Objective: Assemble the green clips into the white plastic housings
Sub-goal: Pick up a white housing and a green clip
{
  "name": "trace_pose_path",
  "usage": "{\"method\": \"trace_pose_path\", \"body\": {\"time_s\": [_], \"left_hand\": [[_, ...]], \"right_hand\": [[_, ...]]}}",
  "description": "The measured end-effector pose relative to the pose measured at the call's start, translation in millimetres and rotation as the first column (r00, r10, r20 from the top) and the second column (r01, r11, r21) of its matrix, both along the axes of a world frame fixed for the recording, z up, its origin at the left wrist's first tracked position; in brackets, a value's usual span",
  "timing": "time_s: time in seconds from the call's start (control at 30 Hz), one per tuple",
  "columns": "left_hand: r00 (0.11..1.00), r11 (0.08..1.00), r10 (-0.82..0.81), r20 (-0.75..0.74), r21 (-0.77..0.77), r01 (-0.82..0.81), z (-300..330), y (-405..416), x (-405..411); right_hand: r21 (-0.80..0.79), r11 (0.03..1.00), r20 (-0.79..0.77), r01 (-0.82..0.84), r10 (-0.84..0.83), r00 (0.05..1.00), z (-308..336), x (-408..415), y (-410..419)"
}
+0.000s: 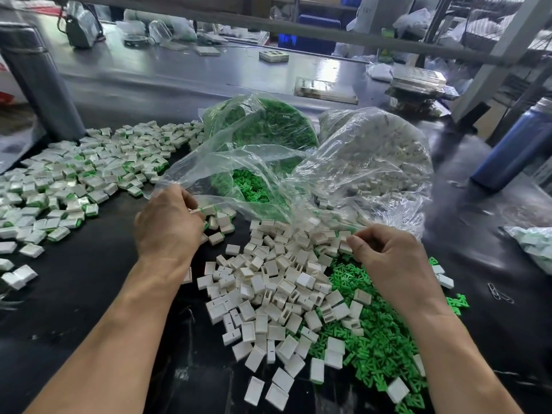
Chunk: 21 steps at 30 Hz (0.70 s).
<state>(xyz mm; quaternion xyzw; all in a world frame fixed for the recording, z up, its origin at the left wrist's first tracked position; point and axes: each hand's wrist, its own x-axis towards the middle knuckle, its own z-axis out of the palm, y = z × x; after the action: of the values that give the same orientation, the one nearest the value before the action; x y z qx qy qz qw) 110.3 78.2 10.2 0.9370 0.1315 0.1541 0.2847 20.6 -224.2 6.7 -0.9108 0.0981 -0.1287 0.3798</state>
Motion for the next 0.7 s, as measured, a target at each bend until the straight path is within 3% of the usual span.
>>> {"method": "trace_pose_path", "body": {"time_s": [0.13,0.33,0.53,0.7], "left_hand": [[0.997,0.995,-0.075,0.014,-0.072,0.076,1.9,-8.2,-8.0],[0.933,0.917,-0.358,0.044,-0.174,0.36,4.4,-29.9,-23.7],[0.874,0.872,-0.486,-0.005,-0.068,0.485,-3.8,-50.1,-30.6],[0.859,0.858,-0.51,-0.04,0.044,0.511,-8.1,-56.9,-26.9]], "right_hand": [[-0.034,0.999,-0.073,0.001,-0.003,0.997,1.0,1.0,-7.6],[0.011,0.997,-0.217,-0.071,0.072,0.973,4.9,-0.1,-14.9],[0.058,0.986,-0.354,-0.154,0.165,0.92,9.8,-3.3,-5.3],[-0.013,0.991,-0.33,-0.137,0.125,0.936,7.4,-0.8,-0.4]]}}
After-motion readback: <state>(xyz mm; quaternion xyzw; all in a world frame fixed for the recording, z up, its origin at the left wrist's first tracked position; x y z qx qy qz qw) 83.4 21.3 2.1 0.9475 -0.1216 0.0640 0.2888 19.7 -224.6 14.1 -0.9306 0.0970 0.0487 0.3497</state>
